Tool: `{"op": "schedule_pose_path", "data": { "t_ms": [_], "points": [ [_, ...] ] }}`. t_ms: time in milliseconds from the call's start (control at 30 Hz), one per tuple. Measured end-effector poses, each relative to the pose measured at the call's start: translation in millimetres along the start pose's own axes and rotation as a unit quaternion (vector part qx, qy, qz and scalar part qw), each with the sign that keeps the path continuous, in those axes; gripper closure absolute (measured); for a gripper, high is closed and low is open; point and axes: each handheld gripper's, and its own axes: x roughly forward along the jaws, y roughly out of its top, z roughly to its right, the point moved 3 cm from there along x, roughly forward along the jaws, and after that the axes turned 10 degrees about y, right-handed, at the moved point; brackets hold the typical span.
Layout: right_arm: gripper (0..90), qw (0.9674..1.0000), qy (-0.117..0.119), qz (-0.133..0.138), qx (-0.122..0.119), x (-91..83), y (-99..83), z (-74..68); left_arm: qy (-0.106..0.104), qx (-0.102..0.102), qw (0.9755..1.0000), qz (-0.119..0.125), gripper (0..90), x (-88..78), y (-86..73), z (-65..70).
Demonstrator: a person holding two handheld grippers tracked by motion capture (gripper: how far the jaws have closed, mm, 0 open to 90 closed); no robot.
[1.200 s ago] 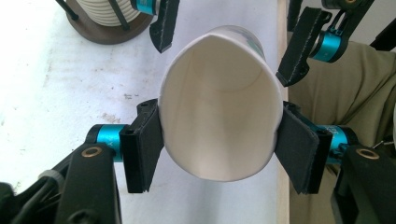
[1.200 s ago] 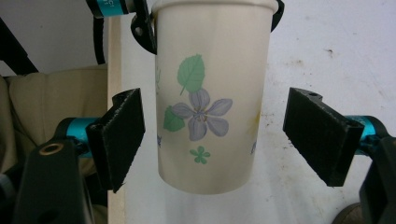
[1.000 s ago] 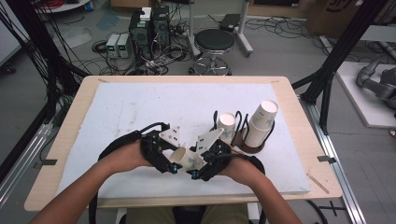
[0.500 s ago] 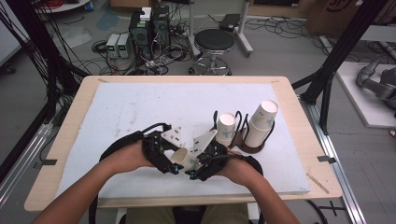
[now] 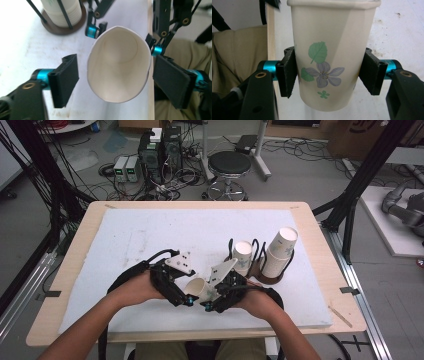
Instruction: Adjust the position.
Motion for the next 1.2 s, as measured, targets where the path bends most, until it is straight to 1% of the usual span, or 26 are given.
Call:
{"op": "schedule_pose_path", "data": {
  "t_ms": [100, 133, 167, 267, 300, 367, 400, 467, 533, 567, 600, 667, 700, 733, 767, 800, 833, 867, 900, 933, 967, 1000, 1033, 1133, 1167, 1200],
  "points": [
    [37.8, 0.9999, -0.002, 0.012, 0.008, -4.0, -4.6, 1.1, -0.002, -0.019, 0.9992, 0.035, 19.2, -7.4, -2.0, -3.6],
    [37.8, 0.9998, -0.001, 0.016, 0.011, -5.5, -6.3, 1.3, -0.002, -0.032, 0.9981, 0.052, 19.2, -10.5, -3.3, -4.1],
    [37.8, 0.9996, -0.002, 0.022, 0.014, -7.3, -8.4, 1.3, -0.002, -0.036, 0.9975, 0.061, 19.2, -12.4, -4.2, -4.7],
    [37.7, 0.9991, -0.004, 0.038, 0.021, -11.0, -13.2, 1.5, 0.006, -0.056, 0.9940, 0.094, 19.0, -19.7, -8.8, -6.0],
    [37.7, 0.9988, -0.006, 0.044, 0.023, -12.3, -15.2, 1.4, 0.009, -0.067, 0.9916, 0.110, 19.0, -22.2, -11.3, -6.2],
    [37.7, 0.9977, -0.009, 0.061, 0.030, -14.9, -20.0, 1.0, 0.014, -0.081, 0.9882, 0.129, 18.9, -25.4, -15.7, -7.1],
    [37.7, 0.9973, -0.010, 0.066, 0.031, -15.5, -21.7, 0.9, 0.019, -0.091, 0.9852, 0.143, 18.8, -27.2, -19.1, -7.9],
    [37.6, 0.9963, -0.014, 0.077, 0.035, -16.9, -26.5, 0.4, 0.029, -0.102, 0.9817, 0.158, 18.6, -29.1, -24.5, -9.4],
    [37.5, 0.9951, -0.021, 0.089, 0.037, -18.3, -31.7, -0.2, 0.044, -0.118, 0.9764, 0.175, 18.6, -30.7, -31.9, -10.7],
    [37.5, 0.9946, -0.025, 0.094, 0.037, -19.1, -34.0, -0.7, 0.049, -0.122, 0.9749, 0.180, 18.6, -31.4, -34.6, -11.1],
    [37.5, 0.9941, -0.027, 0.098, 0.038, -19.6, -35.7, -1.1, 0.054, -0.128, 0.9725, 0.187, 18.6, -31.9, -38.0, -11.4],
    [37.5, 0.9927, -0.032, 0.110, 0.038, -21.0, -40.0, -2.0, 0.067, -0.135, 0.9685, 0.198, 18.6, -32.4, -45.1, -12.3],
    [37.4, 0.9919, -0.033, 0.117, 0.036, -21.5, -42.1, -2.4, 0.074, -0.141, 0.9655, 0.205, 18.6, -32.3, -49.5, -12.5],
    [37.4, 0.9910, -0.035, 0.124, 0.036, -22.8, -44.8, -2.9, 0.078, -0.144, 0.9640, 0.210, 18.6, -32.3, -53.0, -12.9],
    [37.3, 0.9897, -0.044, 0.131, 0.037, -24.4, -47.1, -2.9, 0.081, -0.146, 0.9625, 0.214, 18.6, -32.0, -55.6, -13.0],
    [37.3, 0.9889, -0.041, 0.138, 0.035, -24.9, -48.4, -3.3, 0.087, -0.149, 0.9597, 0.221, 18.6, -31.8, -59.7, -12.8],
    [37.3, 0.9872, -0.047, 0.147, 0.038, -26.6, -51.0, -3.6, 0.091, -0.154, 0.9571, 0.228, 18.7, -31.5, -62.8, -13.0],
    [37.3, 0.9859, -0.050, 0.155, 0.039, -27.8, -53.1, -3.6, 0.092, -0.158, 0.9551, 0.233, 19.2, -31.4, -65.1, -13.0],
    [37.3, 0.9850, -0.052, 0.159, 0.040, -28.7, -54.6, -4.0, 0.097, -0.163, 0.9519, 0.240, 19.5, -31.0, -68.8, -13.3],
    [37.2, 0.9831, -0.055, 0.170, 0.042, -29.7, -57.0, -4.0, 0.102, -0.167, 0.9495, 0.245, 19.6, -30.7, -71.6, -13.5],
    [37.2, 0.9818, -0.056, 0.176, 0.044, -30.6, -59.1, -4.1, 0.104, -0.170, 0.9478, 0.249, 19.6, -30.4, -73.7, -13.8],
    [37.2, 0.9809, -0.057, 0.181, 0.043, -31.0, -60.6, -4.0, 0.107, -0.175, 0.9450, 0.255, 19.8, -29.7, -76.9, -13.7],
    [37.1, 0.9793, -0.060, 0.188, 0.045, -31.8, -63.0, -4.1, 0.108, -0.177, 0.9440, 0.257, 20.0, -29.2, -78.8, -13.6],
    [36.1, 0.9756, -0.062, 0.203, 0.054, -32.9, -66.5, -4.5, 0.115, -0.184, 0.9394, 0.265, 19.6, -25.8, -86.2, -12.9],
    [36.1, 0.9750, -0.063, 0.206, 0.054, -33.5, -67.3, -4.7, 0.115, -0.185, 0.9391, 0.266, 19.6, -25.0, -88.0, -12.7],
    [36.0, 0.9741, -0.067, 0.209, 0.053, -34.0, -68.0, -4.3, 0.119, -0.188, 0.9379, 0.266, 19.6, -23.6, -90.7, -12.5]
  ]
}}
